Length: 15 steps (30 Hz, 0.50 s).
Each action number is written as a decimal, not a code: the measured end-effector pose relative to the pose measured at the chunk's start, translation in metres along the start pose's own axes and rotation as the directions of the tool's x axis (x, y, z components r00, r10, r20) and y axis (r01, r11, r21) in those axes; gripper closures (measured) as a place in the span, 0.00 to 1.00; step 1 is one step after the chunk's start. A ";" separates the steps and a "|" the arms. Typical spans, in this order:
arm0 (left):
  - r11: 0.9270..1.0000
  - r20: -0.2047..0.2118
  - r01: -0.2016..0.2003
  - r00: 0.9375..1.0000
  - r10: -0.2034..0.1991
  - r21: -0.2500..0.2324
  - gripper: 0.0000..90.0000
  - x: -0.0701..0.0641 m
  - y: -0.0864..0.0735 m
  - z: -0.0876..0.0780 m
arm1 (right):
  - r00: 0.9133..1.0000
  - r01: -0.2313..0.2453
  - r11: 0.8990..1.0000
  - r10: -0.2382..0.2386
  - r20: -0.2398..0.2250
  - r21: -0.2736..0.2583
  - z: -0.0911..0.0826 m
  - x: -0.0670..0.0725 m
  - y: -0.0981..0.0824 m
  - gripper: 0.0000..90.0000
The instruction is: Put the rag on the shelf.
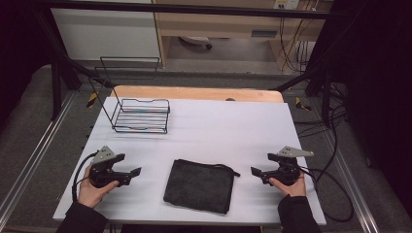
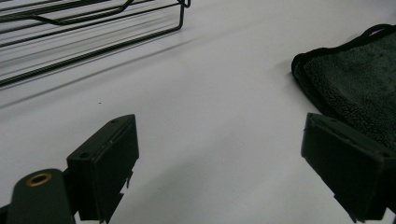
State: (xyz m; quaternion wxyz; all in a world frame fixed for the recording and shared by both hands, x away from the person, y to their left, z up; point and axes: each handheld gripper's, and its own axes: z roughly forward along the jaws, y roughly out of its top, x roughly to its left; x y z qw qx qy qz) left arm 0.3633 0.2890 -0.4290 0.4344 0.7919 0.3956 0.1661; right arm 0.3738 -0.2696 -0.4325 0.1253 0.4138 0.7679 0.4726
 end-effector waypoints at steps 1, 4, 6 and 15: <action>1.000 -0.002 -0.001 1.000 0.001 0.002 0.12 -0.001 0.000 0.000 | 1.000 -0.004 1.000 0.004 -0.001 0.003 0.000 0.000 0.000 0.02; 1.000 0.001 0.000 1.000 0.000 0.002 0.12 -0.003 0.001 0.001 | 1.000 0.003 1.000 -0.003 -0.001 0.004 0.001 0.001 0.000 0.02; 1.000 0.007 -0.002 1.000 0.002 0.003 0.12 -0.006 0.002 0.001 | 1.000 0.004 1.000 -0.004 -0.001 0.005 0.001 0.001 0.000 0.02; 1.000 0.033 -0.017 0.999 0.016 0.019 0.11 -0.015 0.004 0.005 | 1.000 0.023 1.000 -0.023 -0.004 0.021 0.007 0.008 0.003 0.03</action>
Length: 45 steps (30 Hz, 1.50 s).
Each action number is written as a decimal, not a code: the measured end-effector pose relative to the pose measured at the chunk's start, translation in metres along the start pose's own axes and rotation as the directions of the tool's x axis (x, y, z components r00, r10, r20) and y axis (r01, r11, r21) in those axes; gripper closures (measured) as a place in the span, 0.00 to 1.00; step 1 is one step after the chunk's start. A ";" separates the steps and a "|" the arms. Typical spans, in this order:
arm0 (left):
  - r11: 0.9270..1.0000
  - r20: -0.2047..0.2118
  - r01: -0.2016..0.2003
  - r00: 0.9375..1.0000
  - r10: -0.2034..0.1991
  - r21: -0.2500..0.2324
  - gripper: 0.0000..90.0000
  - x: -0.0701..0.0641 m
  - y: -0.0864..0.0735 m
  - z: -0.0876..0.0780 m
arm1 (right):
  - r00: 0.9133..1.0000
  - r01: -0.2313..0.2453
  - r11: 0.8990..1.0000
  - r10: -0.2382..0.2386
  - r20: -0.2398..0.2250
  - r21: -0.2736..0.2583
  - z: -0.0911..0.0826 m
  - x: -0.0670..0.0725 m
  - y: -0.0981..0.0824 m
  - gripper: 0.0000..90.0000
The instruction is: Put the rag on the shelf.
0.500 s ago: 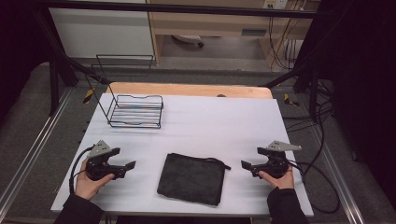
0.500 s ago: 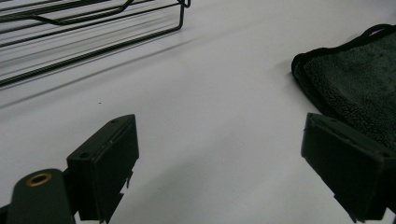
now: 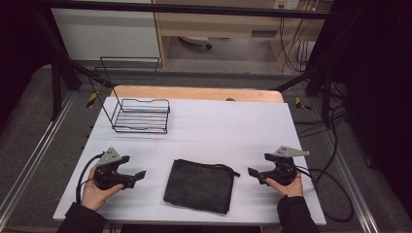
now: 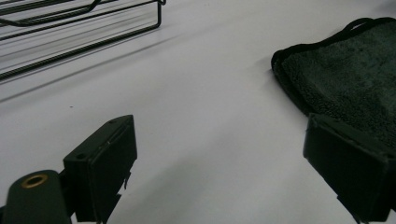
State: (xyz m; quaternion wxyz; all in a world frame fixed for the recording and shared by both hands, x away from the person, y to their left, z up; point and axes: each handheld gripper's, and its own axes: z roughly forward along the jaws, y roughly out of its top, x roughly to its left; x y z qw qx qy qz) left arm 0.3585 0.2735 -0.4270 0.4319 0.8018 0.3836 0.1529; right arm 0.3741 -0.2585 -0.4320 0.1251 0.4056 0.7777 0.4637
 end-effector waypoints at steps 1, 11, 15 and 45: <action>1.000 0.007 0.011 1.000 -0.011 0.000 0.11 -0.003 0.001 0.001 | 1.000 0.000 1.000 0.000 -0.001 0.006 0.001 0.001 0.000 0.03; 0.999 0.069 0.003 0.998 -0.005 0.033 0.15 -0.031 0.008 0.011 | 0.999 0.026 0.999 -0.025 -0.029 0.034 0.014 0.018 0.009 0.07; 0.999 0.078 0.002 0.997 -0.006 0.053 0.19 -0.045 0.009 0.016 | 0.998 0.038 0.998 -0.035 -0.051 0.058 0.026 0.028 0.012 0.12; 0.970 0.135 0.065 0.986 -0.099 0.236 0.73 -0.104 -0.010 0.034 | 0.979 0.126 0.970 -0.087 -0.185 0.207 0.083 0.048 0.017 0.58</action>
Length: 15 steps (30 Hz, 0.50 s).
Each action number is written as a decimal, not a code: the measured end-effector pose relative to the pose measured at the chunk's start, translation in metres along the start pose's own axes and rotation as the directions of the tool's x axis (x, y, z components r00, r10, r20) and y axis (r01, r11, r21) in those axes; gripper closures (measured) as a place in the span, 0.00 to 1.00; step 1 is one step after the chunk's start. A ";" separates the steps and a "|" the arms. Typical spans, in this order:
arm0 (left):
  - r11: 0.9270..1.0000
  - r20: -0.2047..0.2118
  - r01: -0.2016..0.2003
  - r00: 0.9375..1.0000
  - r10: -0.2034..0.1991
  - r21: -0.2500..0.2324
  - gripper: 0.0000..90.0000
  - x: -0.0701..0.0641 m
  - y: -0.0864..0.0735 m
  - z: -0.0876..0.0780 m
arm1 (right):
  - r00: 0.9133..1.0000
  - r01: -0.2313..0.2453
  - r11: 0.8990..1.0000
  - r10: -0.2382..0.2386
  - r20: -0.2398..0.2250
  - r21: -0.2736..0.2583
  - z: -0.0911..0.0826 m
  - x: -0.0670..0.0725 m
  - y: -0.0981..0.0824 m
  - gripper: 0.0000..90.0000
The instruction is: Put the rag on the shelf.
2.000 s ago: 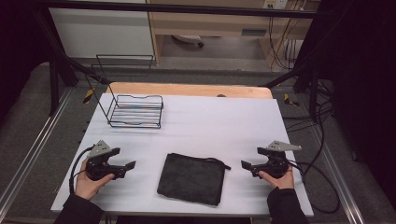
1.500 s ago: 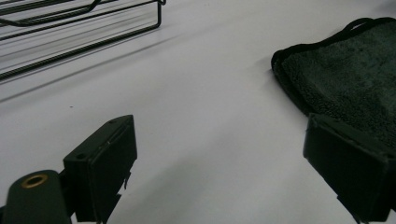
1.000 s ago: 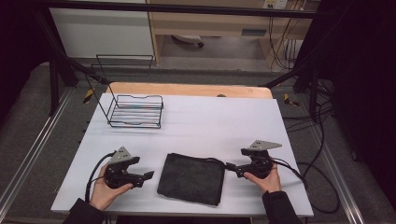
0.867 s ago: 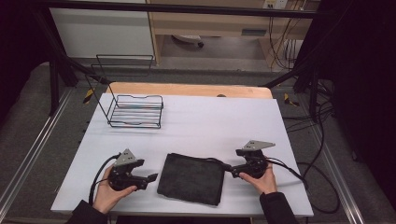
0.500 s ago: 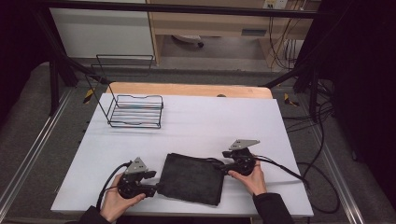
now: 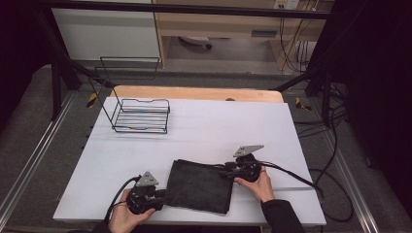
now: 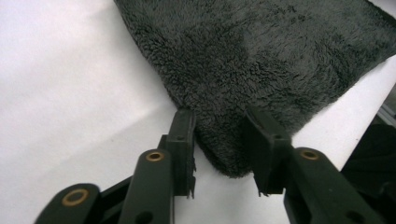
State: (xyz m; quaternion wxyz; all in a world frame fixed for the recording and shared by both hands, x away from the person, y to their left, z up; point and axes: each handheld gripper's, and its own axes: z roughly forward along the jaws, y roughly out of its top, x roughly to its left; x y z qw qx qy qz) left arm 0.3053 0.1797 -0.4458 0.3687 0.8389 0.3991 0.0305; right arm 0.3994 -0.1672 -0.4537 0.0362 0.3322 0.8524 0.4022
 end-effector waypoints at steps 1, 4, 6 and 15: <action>1.000 0.000 0.000 1.000 0.000 0.000 0.74 0.000 0.000 0.000 | 1.000 -0.001 1.000 0.001 -0.005 0.001 0.000 0.000 0.000 0.60; 1.000 0.011 0.018 1.000 -0.018 0.009 0.77 0.000 0.001 0.001 | 1.000 -0.008 1.000 0.008 -0.025 0.005 0.000 0.001 0.000 0.69; 1.000 0.017 0.020 1.000 -0.020 0.014 0.80 0.001 0.001 0.001 | 0.999 -0.025 1.000 0.025 -0.037 0.010 -0.001 0.001 0.000 0.74; 0.999 0.053 0.034 0.998 -0.036 0.037 0.92 0.006 0.007 0.000 | 0.998 -0.048 0.999 0.048 -0.041 0.000 -0.005 0.005 0.000 0.87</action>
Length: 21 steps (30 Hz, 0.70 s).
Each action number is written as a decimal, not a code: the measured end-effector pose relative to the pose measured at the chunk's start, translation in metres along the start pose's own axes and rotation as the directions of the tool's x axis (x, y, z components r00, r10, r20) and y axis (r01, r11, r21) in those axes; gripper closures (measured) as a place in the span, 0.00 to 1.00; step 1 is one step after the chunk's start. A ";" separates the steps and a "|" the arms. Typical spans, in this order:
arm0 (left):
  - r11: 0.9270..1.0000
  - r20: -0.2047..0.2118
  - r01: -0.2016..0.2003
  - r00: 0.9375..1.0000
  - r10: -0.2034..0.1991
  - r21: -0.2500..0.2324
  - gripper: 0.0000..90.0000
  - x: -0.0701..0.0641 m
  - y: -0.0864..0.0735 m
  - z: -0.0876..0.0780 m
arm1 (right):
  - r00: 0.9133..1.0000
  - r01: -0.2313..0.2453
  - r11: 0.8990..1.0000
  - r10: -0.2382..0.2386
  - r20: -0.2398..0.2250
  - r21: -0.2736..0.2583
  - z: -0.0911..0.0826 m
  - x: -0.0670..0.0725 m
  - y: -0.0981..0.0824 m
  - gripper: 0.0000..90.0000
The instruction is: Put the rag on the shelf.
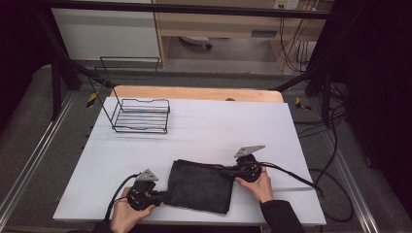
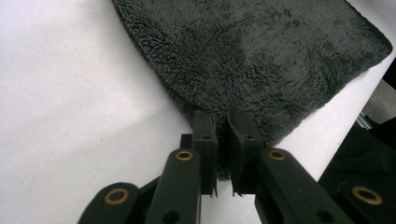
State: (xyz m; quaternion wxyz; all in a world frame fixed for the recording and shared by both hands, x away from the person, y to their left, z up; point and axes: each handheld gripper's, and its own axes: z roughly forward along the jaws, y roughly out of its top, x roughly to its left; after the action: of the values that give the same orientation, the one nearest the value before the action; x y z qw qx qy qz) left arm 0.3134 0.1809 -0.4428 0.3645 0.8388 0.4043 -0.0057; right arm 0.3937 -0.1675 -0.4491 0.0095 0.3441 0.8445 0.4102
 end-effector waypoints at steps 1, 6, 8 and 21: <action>1.000 -0.007 -0.015 1.000 0.015 0.001 0.93 -0.001 0.001 0.000 | 1.000 -0.002 1.000 0.002 0.003 -0.001 -0.001 0.001 0.000 0.87; 0.999 -0.019 -0.045 0.999 0.045 0.011 0.94 -0.002 0.005 -0.002 | 0.999 0.017 1.000 -0.017 0.034 0.006 -0.003 0.006 0.002 0.87; 0.999 -0.018 -0.045 0.999 0.046 0.008 0.94 0.001 0.008 -0.003 | 0.999 0.003 1.000 -0.004 0.048 0.006 -0.005 0.009 0.000 0.87; 0.997 -0.069 -0.083 0.994 0.083 0.010 0.93 0.000 0.008 0.000 | 0.991 0.078 0.994 -0.068 0.119 -0.080 -0.015 0.014 0.006 0.54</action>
State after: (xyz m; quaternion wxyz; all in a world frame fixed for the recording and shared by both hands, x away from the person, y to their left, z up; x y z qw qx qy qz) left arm 0.3191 0.1776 -0.4382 0.3473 0.8558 0.3816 0.0370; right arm 0.3816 -0.1669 -0.4311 0.0881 0.3354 0.8365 0.4243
